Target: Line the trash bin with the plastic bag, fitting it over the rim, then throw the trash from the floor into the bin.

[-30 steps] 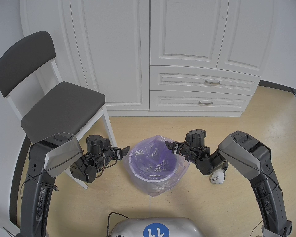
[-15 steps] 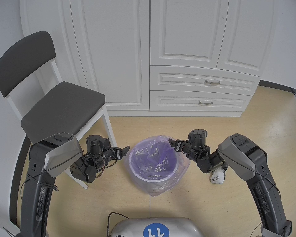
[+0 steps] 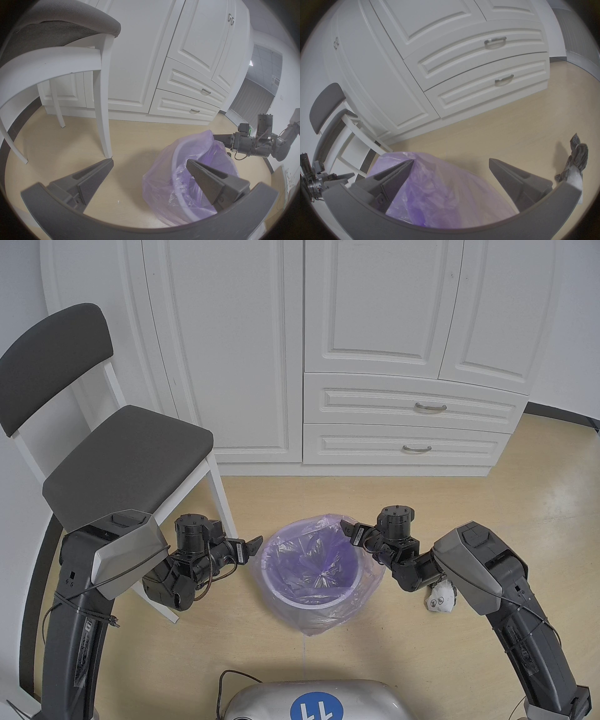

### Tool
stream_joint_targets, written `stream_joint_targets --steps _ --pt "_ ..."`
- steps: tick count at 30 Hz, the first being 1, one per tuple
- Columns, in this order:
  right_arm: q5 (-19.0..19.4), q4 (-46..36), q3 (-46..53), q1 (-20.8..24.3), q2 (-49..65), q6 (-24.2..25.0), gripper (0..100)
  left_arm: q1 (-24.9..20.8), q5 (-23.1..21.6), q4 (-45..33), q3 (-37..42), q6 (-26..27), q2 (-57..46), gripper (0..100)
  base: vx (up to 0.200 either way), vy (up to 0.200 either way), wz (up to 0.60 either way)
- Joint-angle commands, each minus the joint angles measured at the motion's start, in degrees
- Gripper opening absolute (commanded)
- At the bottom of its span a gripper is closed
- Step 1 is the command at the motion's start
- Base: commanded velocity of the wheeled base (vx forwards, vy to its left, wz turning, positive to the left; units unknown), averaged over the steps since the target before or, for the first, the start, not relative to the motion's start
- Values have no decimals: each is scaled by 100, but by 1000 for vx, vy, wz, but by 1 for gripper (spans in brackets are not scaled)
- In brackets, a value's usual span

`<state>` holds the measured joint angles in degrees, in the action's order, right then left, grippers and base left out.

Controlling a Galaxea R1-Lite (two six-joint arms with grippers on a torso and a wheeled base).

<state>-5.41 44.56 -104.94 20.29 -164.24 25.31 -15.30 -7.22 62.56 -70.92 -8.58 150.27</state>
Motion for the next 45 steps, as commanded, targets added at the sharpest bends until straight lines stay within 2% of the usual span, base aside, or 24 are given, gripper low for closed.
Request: stream_joint_targets --steps 1,9,15,18,24,27,32,45 --pt "-12 -52 -185 -33 -178 9 100 1 -8 -7 -9 -3 28 100 0 0 0" --pt "-12 -413 -106 -121 -38 0 100 36 1 -25 -35 -3 63 100 0 0 0" --pt "23 -852 325 -183 332 0 100 45 -8 -7 -35 -3 55 100 0 0 0" --pt "102 -1010 870 -183 657 -52 100 80 -8 -7 -35 6 55 100 0 0 0" --pt "691 -1010 1749 -183 1131 -272 100 97 -8 -7 -27 14 46 100 0 0 0" --pt "743 -966 1863 -192 1149 -430 100 97 -8 -7 -18 14 46 100 0 0 0" --pt "726 -922 1652 -165 1017 -369 100 97 -8 -7 -9 14 46 100 0 0 0" --pt "365 -571 -44 54 -55 255 100 97 -17 2 -9 6 37 100 0 0 0"
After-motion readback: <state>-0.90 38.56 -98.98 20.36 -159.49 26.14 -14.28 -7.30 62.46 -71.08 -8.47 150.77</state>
